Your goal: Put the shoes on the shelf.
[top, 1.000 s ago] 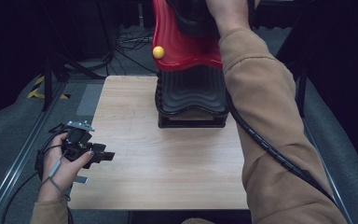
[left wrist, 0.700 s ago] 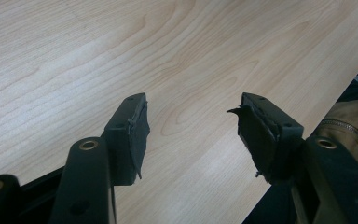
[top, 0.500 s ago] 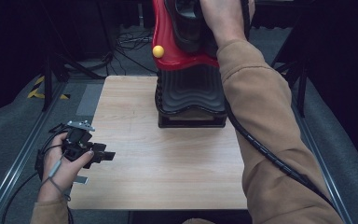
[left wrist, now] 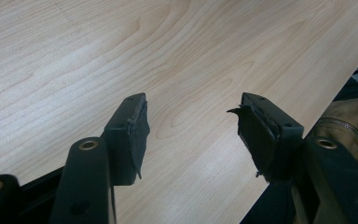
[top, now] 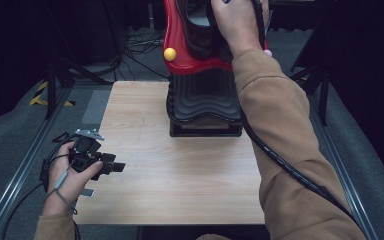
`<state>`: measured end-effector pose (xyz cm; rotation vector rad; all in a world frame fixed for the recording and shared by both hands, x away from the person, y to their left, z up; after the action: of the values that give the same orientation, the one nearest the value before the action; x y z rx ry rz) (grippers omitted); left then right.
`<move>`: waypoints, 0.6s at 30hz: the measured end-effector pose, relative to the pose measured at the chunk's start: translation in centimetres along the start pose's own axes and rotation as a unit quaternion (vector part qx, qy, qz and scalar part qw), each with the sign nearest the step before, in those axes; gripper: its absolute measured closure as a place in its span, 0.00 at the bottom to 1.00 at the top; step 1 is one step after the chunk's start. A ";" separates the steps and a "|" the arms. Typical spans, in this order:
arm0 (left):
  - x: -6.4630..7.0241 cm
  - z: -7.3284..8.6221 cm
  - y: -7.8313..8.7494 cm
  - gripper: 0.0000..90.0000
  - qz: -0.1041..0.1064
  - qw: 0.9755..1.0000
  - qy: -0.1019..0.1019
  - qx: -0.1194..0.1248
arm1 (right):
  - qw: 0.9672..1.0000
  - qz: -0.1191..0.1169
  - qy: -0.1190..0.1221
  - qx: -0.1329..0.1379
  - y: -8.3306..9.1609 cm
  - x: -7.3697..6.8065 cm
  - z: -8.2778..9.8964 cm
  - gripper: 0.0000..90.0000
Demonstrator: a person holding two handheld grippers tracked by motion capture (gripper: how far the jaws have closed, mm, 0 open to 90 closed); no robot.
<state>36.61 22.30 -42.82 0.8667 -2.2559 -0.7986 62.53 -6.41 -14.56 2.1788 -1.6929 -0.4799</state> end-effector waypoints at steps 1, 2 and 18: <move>0.0 0.0 0.0 0.48 0.000 1.000 0.001 0.001 | 1.000 0.000 0.004 0.001 -0.1 0.0 -0.1 0.89; -0.1 0.1 0.0 0.48 0.000 1.000 0.001 0.000 | 1.000 0.000 0.005 0.002 -0.1 0.0 -0.2 0.89; 0.3 0.0 -0.3 0.48 0.003 1.000 0.000 -0.006 | 1.000 -0.019 -0.018 -0.011 0.6 0.5 0.8 0.72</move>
<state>36.57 21.89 -42.91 0.8545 -2.2501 -0.8104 61.80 -7.08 -15.05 2.2032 -1.6596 -0.5476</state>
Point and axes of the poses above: each handheld gripper's, and its own axes: y roughly backward along the jaws, z roughly out of its underside, x roughly to its right, the point moved 9 cm from there along -y, roughly forward along the jaws, and after that the axes turned 9 degrees about x, right-handed, at the moved point
